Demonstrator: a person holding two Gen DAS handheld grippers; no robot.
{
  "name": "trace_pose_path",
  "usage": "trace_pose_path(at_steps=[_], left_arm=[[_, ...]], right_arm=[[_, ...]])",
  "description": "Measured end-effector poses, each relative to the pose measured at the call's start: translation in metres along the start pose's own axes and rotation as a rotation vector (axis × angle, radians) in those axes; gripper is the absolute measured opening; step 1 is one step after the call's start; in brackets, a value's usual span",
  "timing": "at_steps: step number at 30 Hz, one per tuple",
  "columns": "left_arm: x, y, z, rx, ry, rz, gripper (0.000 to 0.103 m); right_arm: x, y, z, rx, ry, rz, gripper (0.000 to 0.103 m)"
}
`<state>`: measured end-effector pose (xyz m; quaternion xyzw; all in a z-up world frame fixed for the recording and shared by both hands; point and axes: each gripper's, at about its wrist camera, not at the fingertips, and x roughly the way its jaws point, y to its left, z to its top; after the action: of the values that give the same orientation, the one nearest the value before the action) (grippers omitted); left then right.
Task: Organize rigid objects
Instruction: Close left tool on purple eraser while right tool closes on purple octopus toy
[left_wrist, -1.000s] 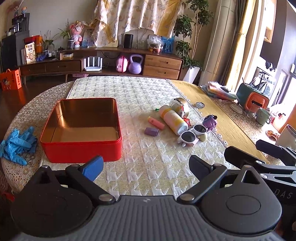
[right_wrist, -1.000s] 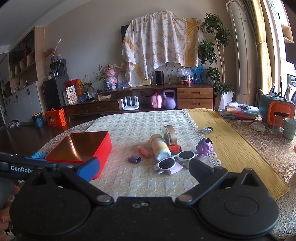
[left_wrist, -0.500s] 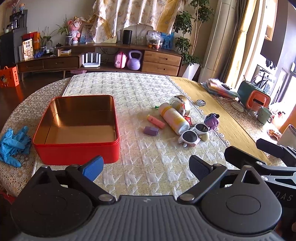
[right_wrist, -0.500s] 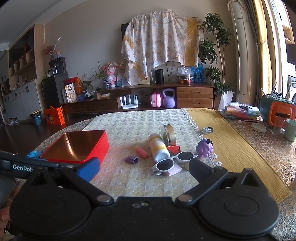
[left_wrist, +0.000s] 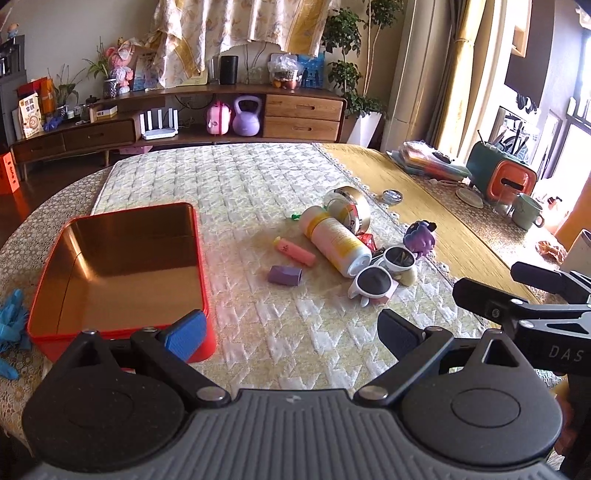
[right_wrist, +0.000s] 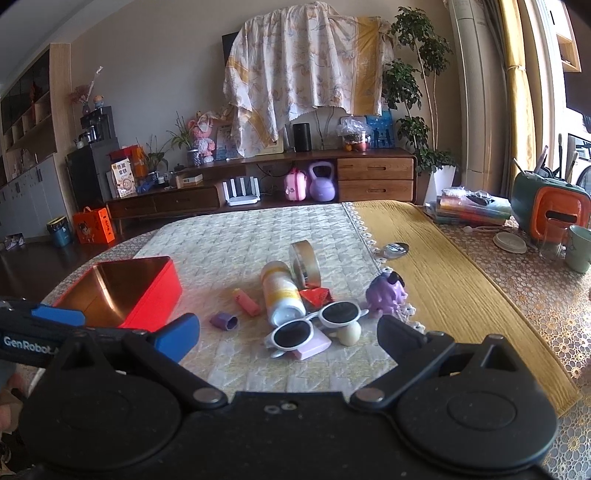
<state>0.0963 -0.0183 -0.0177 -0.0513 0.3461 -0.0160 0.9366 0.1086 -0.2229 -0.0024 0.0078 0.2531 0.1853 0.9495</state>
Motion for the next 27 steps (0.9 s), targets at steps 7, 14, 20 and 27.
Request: trace_pose_path(at_steps=[7,14,20,27], left_arm=[[0.037,-0.014,0.011,0.037,0.015,0.011,0.1],[0.074,-0.021,0.019,0.041,0.023,0.036,0.099],[0.103,-0.017,0.024,0.051,0.024,0.077,0.099],[0.132,-0.012,0.027,0.051,0.045,0.096,0.092]], right_arm=[[0.026,-0.021,-0.002,-0.075,0.049,-0.032,0.1],[0.054,-0.05,0.008,-0.086,0.078,-0.062,0.096],[0.087,-0.072,0.017,-0.074,0.108,-0.078,0.089],[0.115,-0.083,0.022,-0.067,0.132,-0.084,0.082]])
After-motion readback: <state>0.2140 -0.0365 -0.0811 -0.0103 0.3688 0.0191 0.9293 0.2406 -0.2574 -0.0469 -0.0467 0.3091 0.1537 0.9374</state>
